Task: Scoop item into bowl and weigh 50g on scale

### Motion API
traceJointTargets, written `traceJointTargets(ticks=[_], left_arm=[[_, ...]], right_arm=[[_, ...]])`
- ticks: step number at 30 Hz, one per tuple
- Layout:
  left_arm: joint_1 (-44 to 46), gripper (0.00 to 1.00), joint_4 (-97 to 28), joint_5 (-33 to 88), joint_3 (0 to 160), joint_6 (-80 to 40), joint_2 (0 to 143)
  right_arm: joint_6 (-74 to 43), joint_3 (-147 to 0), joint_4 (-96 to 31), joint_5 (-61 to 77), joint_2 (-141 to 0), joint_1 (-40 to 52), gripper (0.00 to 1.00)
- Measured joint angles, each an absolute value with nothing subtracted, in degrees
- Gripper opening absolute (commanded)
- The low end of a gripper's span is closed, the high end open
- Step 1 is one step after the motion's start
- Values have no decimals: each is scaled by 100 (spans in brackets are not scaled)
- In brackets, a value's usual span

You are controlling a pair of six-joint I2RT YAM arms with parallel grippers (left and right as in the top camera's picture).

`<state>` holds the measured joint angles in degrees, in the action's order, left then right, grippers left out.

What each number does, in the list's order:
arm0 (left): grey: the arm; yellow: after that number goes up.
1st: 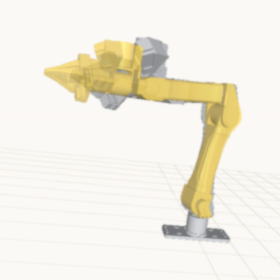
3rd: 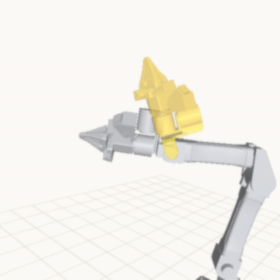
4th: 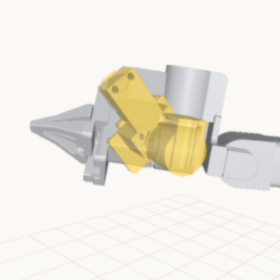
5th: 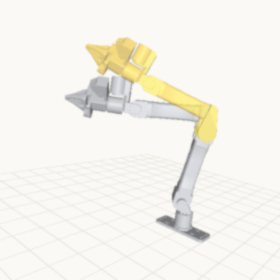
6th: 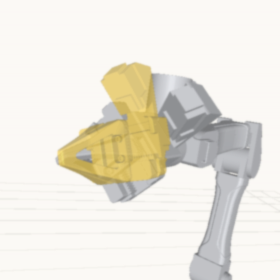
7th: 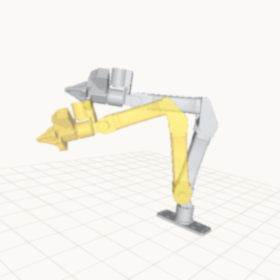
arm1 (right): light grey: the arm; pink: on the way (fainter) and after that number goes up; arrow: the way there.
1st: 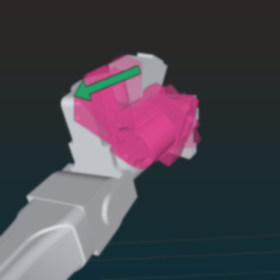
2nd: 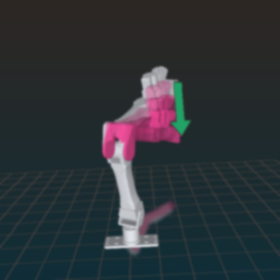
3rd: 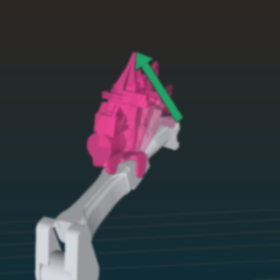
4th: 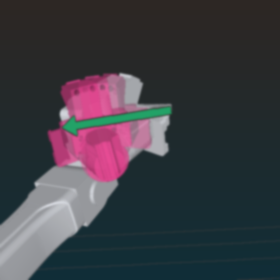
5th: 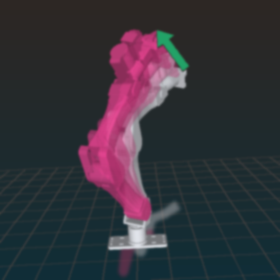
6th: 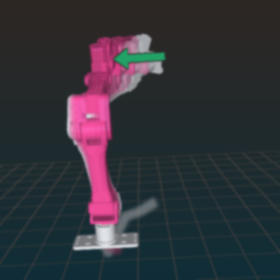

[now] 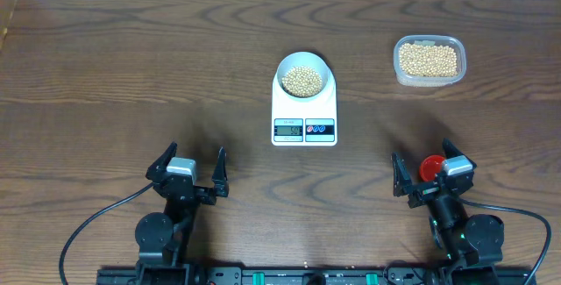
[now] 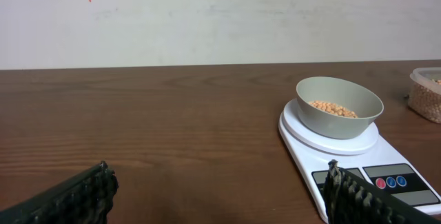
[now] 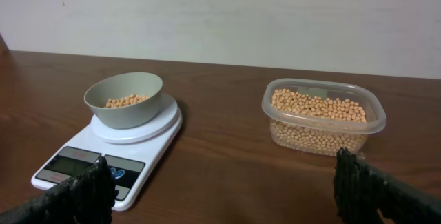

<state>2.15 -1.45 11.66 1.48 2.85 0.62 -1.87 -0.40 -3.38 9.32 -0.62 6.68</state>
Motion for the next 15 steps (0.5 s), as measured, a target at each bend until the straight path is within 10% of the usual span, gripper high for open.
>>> traceJointTargets(ticks=[15], left_arm=[[215,98,-148,1164,148,285,62]], right_arm=[[-187,-40,-364,637,-62,668,99]])
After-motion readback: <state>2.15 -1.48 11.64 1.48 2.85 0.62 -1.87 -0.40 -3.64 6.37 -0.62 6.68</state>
